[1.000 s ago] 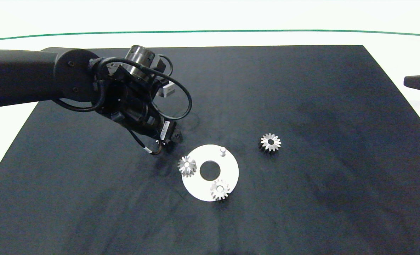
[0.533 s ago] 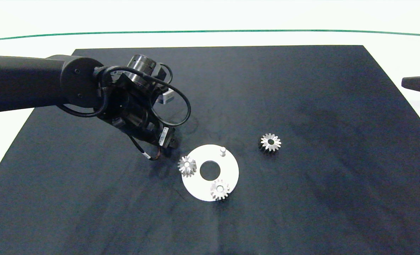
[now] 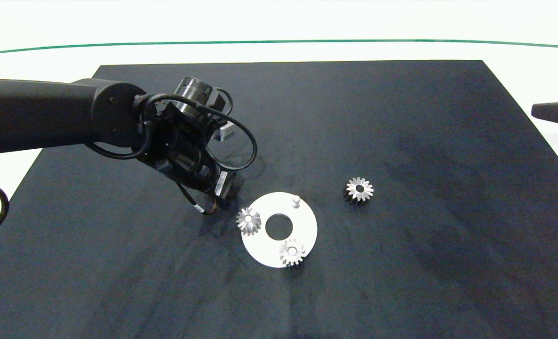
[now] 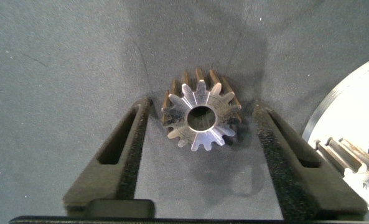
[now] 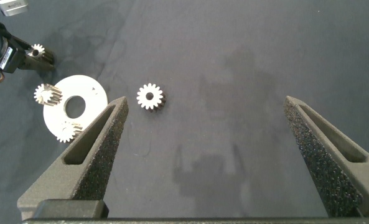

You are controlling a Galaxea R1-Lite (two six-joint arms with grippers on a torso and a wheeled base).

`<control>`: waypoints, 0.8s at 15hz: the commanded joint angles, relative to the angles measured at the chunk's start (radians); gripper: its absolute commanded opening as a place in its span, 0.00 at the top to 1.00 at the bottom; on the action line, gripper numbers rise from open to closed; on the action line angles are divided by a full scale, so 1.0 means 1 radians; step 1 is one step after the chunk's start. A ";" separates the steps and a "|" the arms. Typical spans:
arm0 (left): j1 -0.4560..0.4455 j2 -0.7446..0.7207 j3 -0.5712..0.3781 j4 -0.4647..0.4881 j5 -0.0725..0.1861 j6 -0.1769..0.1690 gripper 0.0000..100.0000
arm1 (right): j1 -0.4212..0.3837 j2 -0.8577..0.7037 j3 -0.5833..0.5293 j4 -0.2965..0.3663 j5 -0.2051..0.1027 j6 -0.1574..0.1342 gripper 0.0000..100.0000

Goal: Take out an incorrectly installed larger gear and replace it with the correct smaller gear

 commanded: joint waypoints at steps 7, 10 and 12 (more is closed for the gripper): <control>-0.004 0.004 -0.010 0.003 0.003 0.006 0.53 | 0.001 0.002 0.001 0.003 -0.001 -0.002 0.00; -0.002 0.002 -0.005 0.003 0.003 0.006 0.59 | 0.001 0.002 0.004 0.003 -0.001 -0.008 0.00; -0.004 0.002 -0.004 0.003 0.003 0.005 0.62 | 0.001 0.002 0.006 0.003 -0.001 -0.008 0.00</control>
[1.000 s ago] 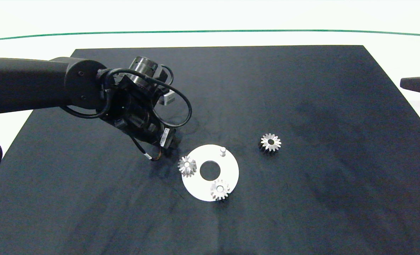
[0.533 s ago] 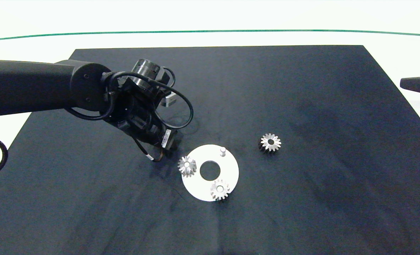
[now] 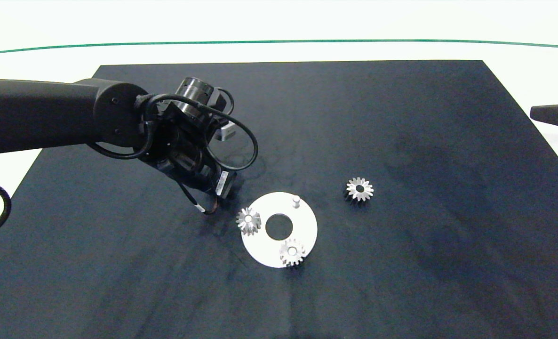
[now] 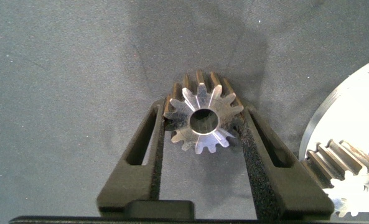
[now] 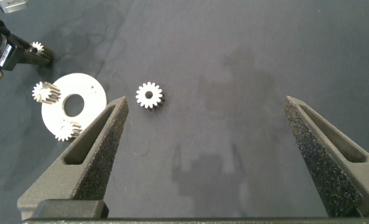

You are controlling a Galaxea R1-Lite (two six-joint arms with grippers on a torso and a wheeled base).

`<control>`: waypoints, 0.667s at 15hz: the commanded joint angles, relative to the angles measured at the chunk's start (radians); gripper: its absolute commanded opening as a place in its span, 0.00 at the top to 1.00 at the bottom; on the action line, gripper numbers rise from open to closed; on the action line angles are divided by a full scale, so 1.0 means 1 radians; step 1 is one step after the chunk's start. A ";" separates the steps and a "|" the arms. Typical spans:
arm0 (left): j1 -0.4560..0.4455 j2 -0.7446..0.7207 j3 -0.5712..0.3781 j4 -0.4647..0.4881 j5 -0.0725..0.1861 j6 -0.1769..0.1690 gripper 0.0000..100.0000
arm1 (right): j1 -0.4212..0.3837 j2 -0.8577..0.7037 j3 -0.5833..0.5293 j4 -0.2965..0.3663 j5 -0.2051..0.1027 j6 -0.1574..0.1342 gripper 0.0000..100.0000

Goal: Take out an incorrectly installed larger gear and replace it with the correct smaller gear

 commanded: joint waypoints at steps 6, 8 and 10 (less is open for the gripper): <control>0.001 -0.001 0.008 0.004 0.002 -0.001 0.74 | 0.001 0.003 0.002 0.003 -0.001 -0.002 0.00; 0.000 -0.003 0.013 0.005 0.002 -0.001 0.79 | 0.001 0.001 0.002 0.003 -0.001 -0.001 0.00; 0.000 -0.003 0.013 0.004 0.002 -0.003 0.83 | 0.001 0.001 0.002 0.003 -0.001 -0.001 0.00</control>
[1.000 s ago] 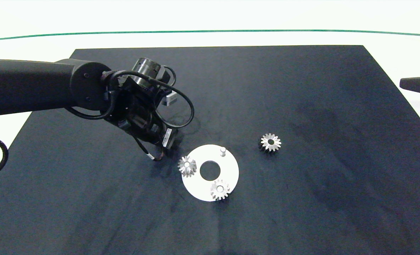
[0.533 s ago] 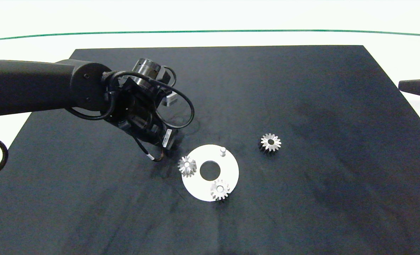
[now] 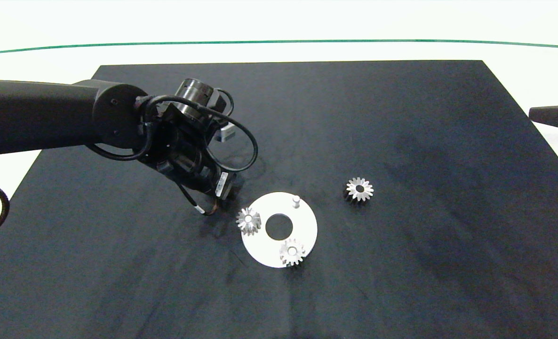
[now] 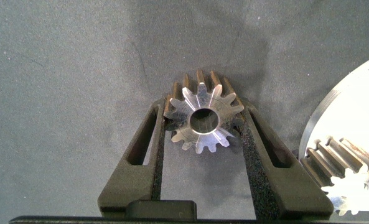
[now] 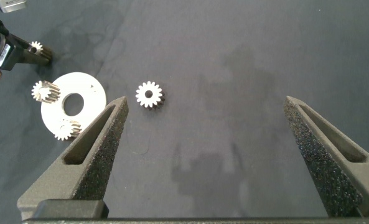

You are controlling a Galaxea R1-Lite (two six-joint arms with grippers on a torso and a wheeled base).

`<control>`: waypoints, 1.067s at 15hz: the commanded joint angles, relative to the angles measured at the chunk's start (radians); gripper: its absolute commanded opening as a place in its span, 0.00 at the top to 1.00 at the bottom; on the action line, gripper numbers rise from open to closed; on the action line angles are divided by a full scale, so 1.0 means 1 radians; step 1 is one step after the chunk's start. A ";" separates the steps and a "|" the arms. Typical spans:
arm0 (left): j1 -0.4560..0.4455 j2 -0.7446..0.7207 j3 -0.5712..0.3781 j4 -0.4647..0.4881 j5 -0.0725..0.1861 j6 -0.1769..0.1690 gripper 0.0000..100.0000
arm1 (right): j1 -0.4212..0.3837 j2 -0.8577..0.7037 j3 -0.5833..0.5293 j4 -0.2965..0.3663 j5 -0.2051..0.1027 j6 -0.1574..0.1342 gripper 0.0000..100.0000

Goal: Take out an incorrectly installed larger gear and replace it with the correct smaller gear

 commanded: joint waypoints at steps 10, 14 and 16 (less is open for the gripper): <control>-0.148 -0.165 0.026 0.014 0.003 -0.013 0.93 | 0.001 0.001 0.002 0.003 -0.001 -0.007 0.00; -0.277 -0.124 -0.025 0.023 0.100 -0.009 0.93 | 0.001 -0.001 0.006 0.003 -0.001 -0.009 0.00; -0.288 -0.062 -0.122 0.109 0.104 -0.009 0.93 | 0.001 -0.003 0.008 0.003 -0.001 -0.009 0.00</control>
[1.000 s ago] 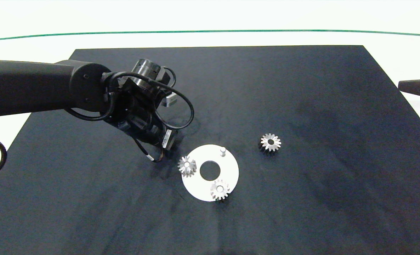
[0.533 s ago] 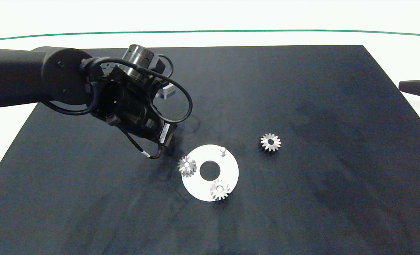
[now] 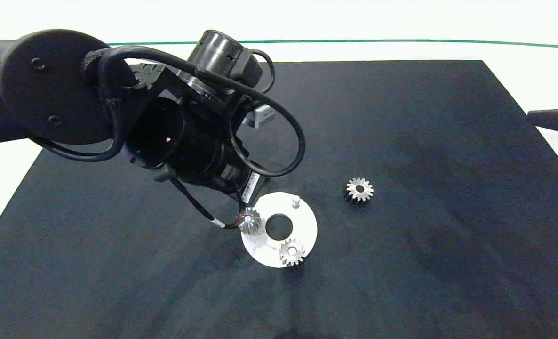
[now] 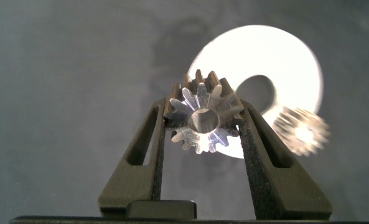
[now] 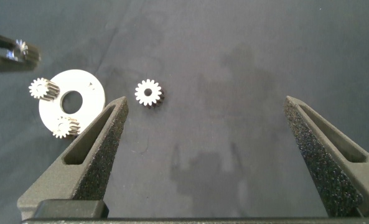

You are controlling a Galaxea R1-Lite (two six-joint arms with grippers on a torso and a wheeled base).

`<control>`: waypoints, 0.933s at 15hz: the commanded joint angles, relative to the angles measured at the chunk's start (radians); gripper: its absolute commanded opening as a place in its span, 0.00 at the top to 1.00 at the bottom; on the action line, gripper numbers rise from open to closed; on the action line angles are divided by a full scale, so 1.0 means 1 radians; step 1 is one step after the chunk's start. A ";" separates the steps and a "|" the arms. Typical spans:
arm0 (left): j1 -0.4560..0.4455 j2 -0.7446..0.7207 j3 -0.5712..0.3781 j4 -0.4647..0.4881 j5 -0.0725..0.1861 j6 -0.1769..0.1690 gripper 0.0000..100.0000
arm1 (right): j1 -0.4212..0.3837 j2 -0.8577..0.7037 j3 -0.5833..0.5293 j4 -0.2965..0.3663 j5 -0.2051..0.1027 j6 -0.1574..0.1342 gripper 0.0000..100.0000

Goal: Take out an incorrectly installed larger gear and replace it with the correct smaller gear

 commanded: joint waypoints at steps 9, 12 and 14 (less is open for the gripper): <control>-0.061 0.225 -0.283 0.197 0.048 -0.001 0.93 | 0.000 -0.003 0.001 0.003 -0.001 -0.001 0.00; -0.094 0.237 -0.283 0.194 0.057 -0.001 0.93 | 0.000 -0.003 0.001 0.003 -0.001 -0.001 0.00; -0.094 0.257 -0.283 0.194 0.057 -0.005 0.93 | 0.000 -0.003 0.003 0.003 -0.001 -0.001 0.00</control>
